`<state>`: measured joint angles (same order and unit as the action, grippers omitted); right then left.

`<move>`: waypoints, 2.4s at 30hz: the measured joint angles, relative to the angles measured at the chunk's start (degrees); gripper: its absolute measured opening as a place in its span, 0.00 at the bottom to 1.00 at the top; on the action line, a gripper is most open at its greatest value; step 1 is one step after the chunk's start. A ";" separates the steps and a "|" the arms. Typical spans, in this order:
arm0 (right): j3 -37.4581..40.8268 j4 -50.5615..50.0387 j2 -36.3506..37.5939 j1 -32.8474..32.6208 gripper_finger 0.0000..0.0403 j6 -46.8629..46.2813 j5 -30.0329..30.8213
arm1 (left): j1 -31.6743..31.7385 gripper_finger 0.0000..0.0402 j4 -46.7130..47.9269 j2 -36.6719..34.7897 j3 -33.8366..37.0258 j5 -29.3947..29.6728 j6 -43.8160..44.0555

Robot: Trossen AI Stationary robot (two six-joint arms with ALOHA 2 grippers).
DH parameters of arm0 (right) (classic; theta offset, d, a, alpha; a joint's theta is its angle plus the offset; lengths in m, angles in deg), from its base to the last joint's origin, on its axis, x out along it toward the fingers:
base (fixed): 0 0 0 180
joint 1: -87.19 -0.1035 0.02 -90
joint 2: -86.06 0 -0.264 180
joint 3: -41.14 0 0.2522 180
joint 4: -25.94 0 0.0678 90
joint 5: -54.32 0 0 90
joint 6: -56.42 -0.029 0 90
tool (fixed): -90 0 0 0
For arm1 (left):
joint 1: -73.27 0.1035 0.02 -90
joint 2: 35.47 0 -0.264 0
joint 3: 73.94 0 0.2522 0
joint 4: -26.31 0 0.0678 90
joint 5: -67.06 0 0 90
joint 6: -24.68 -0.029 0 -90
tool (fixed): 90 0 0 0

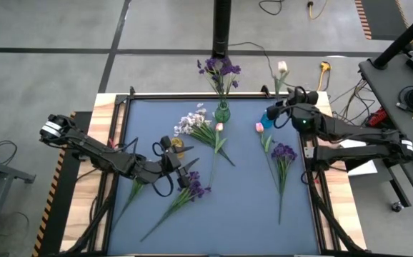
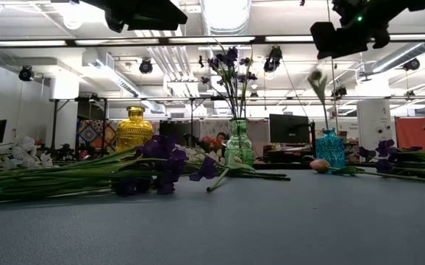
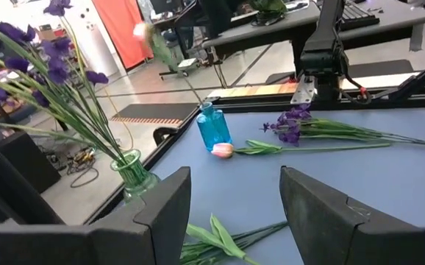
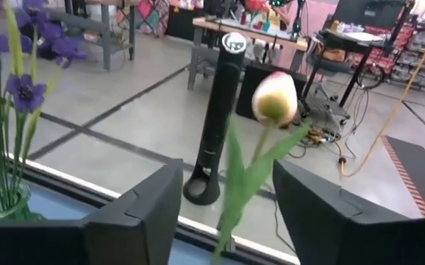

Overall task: Sort flowers into vase by color
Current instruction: Put the bottom white flowers into the yellow vase

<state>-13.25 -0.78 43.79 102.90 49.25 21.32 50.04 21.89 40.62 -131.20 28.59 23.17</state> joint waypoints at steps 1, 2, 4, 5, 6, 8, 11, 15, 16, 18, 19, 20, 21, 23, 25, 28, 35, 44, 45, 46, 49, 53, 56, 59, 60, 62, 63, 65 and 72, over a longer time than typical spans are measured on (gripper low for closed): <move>-0.68 -2.25 0.21 -0.05 0.54 -1.24 0.01 | -0.12 0.48 0.04 0.00 0.00 0.00 0.56; -1.35 -4.60 0.40 -0.07 0.56 -2.74 0.01 | -0.31 0.48 0.03 0.00 0.00 0.02 0.95; -2.47 -8.86 0.66 -0.07 0.59 -5.61 -0.21 | -0.80 0.48 0.05 -0.02 0.00 0.00 1.43; -2.88 -10.74 0.70 -0.11 0.61 -6.96 -0.40 | -1.10 0.48 0.05 -0.02 0.00 0.00 1.66; -3.25 -12.87 0.75 -0.24 0.62 -8.20 -0.48 | -1.32 0.48 0.43 -0.02 -0.17 0.02 1.94; -3.73 -16.00 0.76 -0.69 0.66 -10.10 -0.59 | -1.94 0.48 2.84 -0.02 -1.46 0.00 3.17; -4.26 -19.40 0.95 -1.55 0.69 -12.59 -0.63 | -2.83 0.48 9.17 0.05 -5.14 0.00 6.65; -5.08 -22.72 0.95 -2.64 0.72 -14.96 -0.68 | -4.49 0.48 22.05 0.98 -11.79 0.00 13.59; -5.19 -22.88 0.96 -2.86 0.73 -15.36 -0.69 | -4.81 0.48 25.63 1.42 -13.31 0.00 15.57; -5.32 -23.14 0.97 -3.19 0.74 -15.58 -1.86 | -5.44 0.48 31.87 2.40 -15.96 -0.03 19.43; -5.49 -23.42 0.97 -3.24 0.74 -15.81 -2.93 | -5.76 0.48 35.03 2.84 -17.05 -0.01 21.29; -5.69 -23.41 0.97 -3.24 0.75 -15.93 -4.21 | -6.03 0.48 37.67 3.40 -18.06 0.02 23.18; -5.95 -23.43 0.97 -3.24 0.75 -16.18 -5.47 | -6.24 0.48 39.96 3.99 -19.11 0.00 25.08; -6.37 -24.01 0.97 -3.24 0.75 -16.85 -7.08 | -6.90 0.48 45.56 5.08 -20.99 -0.12 29.25; -6.95 -26.04 0.95 -3.24 0.75 -17.99 -7.89 | -7.60 0.48 50.77 6.38 -23.25 -1.09 33.33; -8.16 -30.42 0.97 -3.23 0.74 -20.57 -8.18 | -8.70 0.48 59.61 8.43 -27.09 -3.53 39.71; -10.50 -40.30 0.97 -3.38 0.74 -26.99 -18.78 | -10.88 0.48 81.08 14.40 -36.11 -14.17 59.81; -8.80 -44.08 0.75 -7.76 0.72 -32.66 -23.03 | -14.43 0.54 105.82 21.99 -41.73 -28.11 83.31; -8.74 -44.12 0.75 -8.43 0.71 -32.98 -23.03 | -14.81 0.55 106.83 22.48 -41.77 -29.28 84.42; -8.74 -43.96 0.75 -9.15 0.71 -33.33 -23.04 | -15.15 0.57 107.36 22.96 -41.70 -30.51 85.54; -8.74 -43.82 0.75 -11.41 0.72 -34.20 -23.14 | -15.93 0.61 108.20 23.84 -40.75 -33.86 87.31; -8.74 -43.78 0.56 -14.17 0.73 -35.33 -23.09 | -16.12 0.68 108.17 24.11 -37.75 -36.97 90.16; -8.72 -43.77 0.09 -15.82 0.73 -35.86 -22.88 | -16.11 0.72 107.94 24.07 -34.33 -38.41 92.71; -8.72 -43.76 -0.62 -16.96 0.72 -36.29 -22.68 | -16.13 0.73 106.25 23.66 -30.61 -40.80 93.99; -8.72 -43.73 -0.92 -17.24 0.72 -36.29 -22.64 | -16.18 0.73 105.27 23.39 -29.26 -41.82 94.04; -8.72 -43.73 -1.43 -17.62 0.72 -36.29 -22.52 | -16.30 0.73 102.19 22.84 -26.64 -43.16 94.09; -8.72 -43.71 -1.71 -17.75 0.72 -36.28 -22.52 | -16.35 0.73 100.09 22.60 -25.18 -43.58 94.15; -8.70 -43.69 -2.28 -17.75 0.73 -36.26 -22.48 | -16.35 0.73 97.25 22.26 -22.24 -44.48 94.70; -8.70 -43.32 -4.86 -17.73 0.73 -35.89 -21.86 | -16.26 0.73 92.21 22.07 -13.98 -48.00 97.20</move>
<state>-21.94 -44.09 38.94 85.17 13.36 -0.54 33.79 114.10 62.70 -145.18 -19.40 120.36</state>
